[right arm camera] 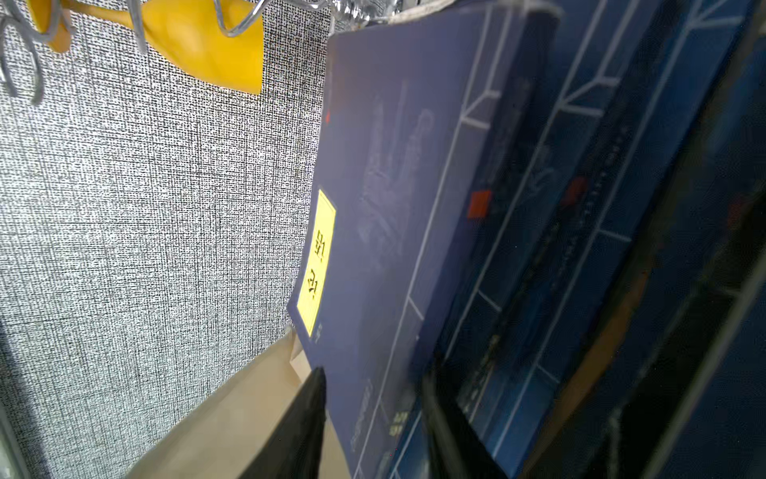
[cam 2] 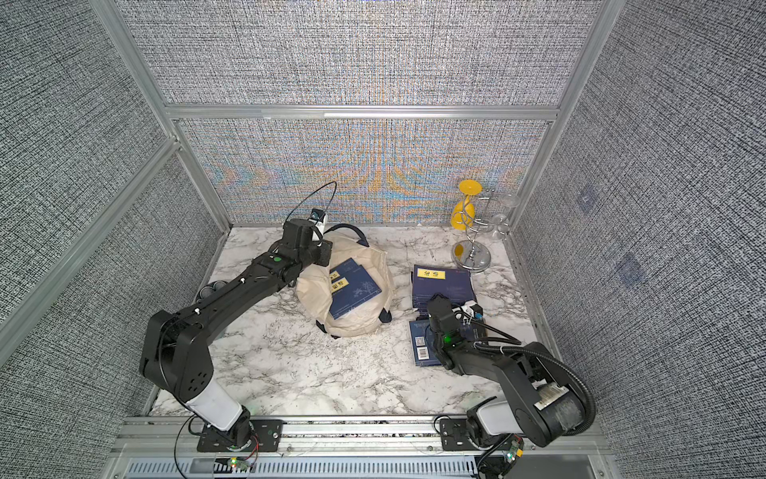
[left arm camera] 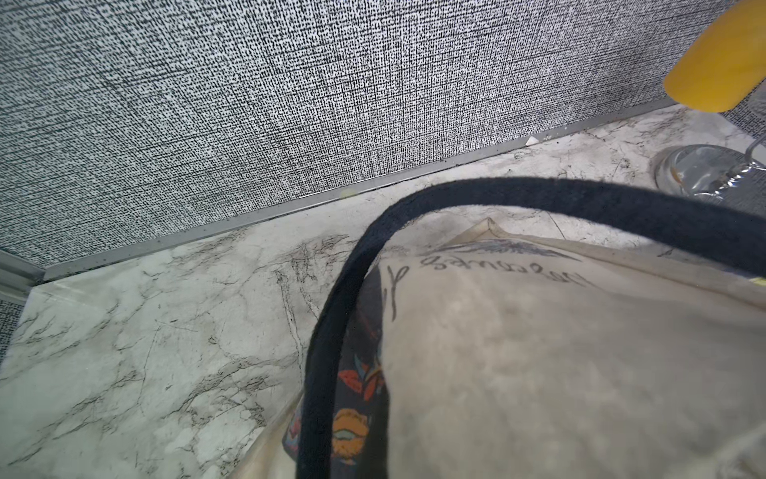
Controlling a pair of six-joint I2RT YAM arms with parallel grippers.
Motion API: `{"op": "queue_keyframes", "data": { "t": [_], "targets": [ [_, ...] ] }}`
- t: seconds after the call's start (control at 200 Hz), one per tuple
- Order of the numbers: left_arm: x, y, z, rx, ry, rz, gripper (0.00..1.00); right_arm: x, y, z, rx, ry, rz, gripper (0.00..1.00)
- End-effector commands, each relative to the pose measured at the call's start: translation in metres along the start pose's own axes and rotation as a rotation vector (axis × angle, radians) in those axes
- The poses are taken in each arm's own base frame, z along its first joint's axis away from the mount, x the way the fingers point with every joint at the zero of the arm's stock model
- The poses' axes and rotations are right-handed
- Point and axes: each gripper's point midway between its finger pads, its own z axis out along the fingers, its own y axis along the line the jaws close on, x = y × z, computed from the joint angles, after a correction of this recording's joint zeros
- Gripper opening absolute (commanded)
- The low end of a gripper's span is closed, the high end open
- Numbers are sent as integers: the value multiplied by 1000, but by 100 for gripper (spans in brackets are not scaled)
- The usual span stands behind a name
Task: Take out the books from the canvas bag
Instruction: Place the book on the book.
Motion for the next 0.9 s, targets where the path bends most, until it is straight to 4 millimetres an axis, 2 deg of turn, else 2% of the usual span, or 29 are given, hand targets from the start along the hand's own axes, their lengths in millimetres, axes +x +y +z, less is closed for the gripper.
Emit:
{"op": "queue_keyframes", "data": {
  "t": [0.0,0.12,0.26,0.42,0.58,0.705,0.895],
  "targets": [
    [2,0,1,2,15,-3,0,-2,-4,-7,67,13,-74,57],
    [2,1,0,1,16,-3,0,-4,-4,-13,125,24,-114,69],
    [1,0,-1,4,17,-8,0,-2,-3,-17,112,43,-124,71],
    [-4,-2,-6,18,2,-24,0,12,24,-27,43,137,-249,73],
    [-5,-2,-7,19,-3,-29,0,49,55,-42,-21,270,-395,73],
    [-5,-2,-7,20,0,-33,0,82,67,-59,-80,328,-454,73],
    [-6,-3,-8,23,-3,-35,0,146,84,-79,-166,457,-519,74]
  ]
}}
